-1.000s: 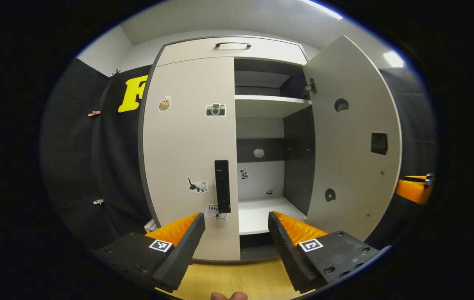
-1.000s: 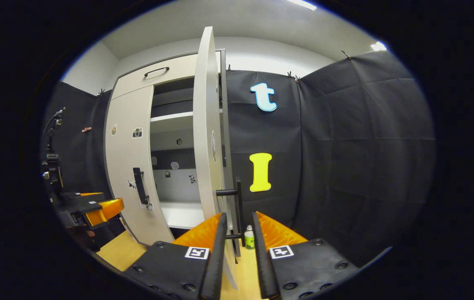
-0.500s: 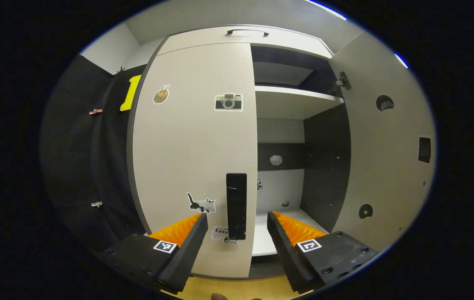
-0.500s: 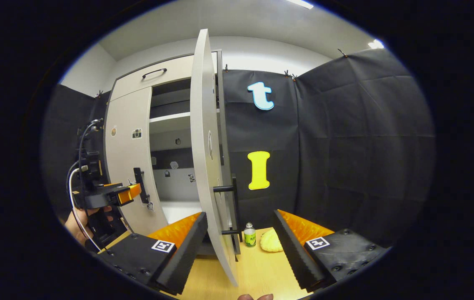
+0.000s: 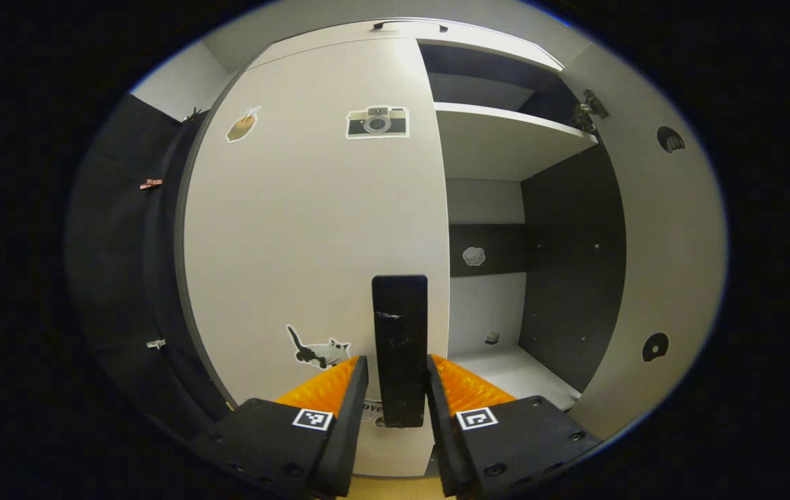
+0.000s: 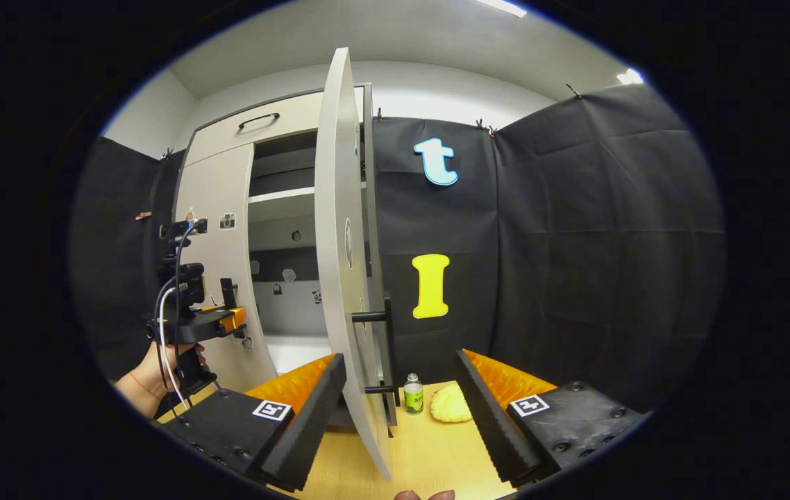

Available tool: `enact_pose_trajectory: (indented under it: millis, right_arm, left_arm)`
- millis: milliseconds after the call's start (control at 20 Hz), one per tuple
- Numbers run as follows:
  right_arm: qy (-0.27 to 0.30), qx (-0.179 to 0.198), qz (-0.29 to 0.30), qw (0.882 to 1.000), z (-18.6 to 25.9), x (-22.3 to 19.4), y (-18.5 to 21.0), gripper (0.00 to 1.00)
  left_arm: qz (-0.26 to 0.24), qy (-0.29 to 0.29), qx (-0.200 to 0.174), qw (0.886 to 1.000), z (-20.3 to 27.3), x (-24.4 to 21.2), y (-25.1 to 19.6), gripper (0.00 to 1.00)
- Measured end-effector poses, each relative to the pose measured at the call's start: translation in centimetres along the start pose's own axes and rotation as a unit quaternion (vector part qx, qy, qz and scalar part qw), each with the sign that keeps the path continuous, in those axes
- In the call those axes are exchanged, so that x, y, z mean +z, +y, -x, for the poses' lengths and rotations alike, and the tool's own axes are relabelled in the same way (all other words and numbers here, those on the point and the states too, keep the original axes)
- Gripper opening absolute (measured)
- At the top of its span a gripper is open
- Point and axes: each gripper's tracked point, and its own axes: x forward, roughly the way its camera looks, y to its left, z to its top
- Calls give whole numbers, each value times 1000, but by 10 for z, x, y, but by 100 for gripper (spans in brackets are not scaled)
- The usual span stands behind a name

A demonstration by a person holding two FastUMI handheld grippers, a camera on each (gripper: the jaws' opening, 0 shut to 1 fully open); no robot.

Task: Open the right door of the double-door shoe cabinet with the right hand, and open the left door with the left hand.

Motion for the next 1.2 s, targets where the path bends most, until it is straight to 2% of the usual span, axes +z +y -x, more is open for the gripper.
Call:
enact_pose_trajectory:
  millis: [150,250,450,600,800,1200]
  right_arm:
    - [-1,7,-6,1000,-1,-1,4,98]
    - [-2,10,-2,1000,-2,-1,7,98]
    - [-3,21,11,1000,-3,-1,14,98]
    - [-4,29,10,1000,0,1,19,98]
    - [-6,34,13,999,4,2,24,98]
    - [-12,43,4,999,21,5,45,98]
  left_arm:
    - [-1,0,4,1000,-10,0,-3,37]
    - [0,-7,4,1000,-4,0,-4,37]
    - [36,-11,-8,999,-7,-7,-4,38]
    - [22,0,-16,1000,-6,-8,-4,28]
    - [32,4,-27,999,2,-8,-3,19]
    - [41,-8,-44,998,37,-1,14,18]
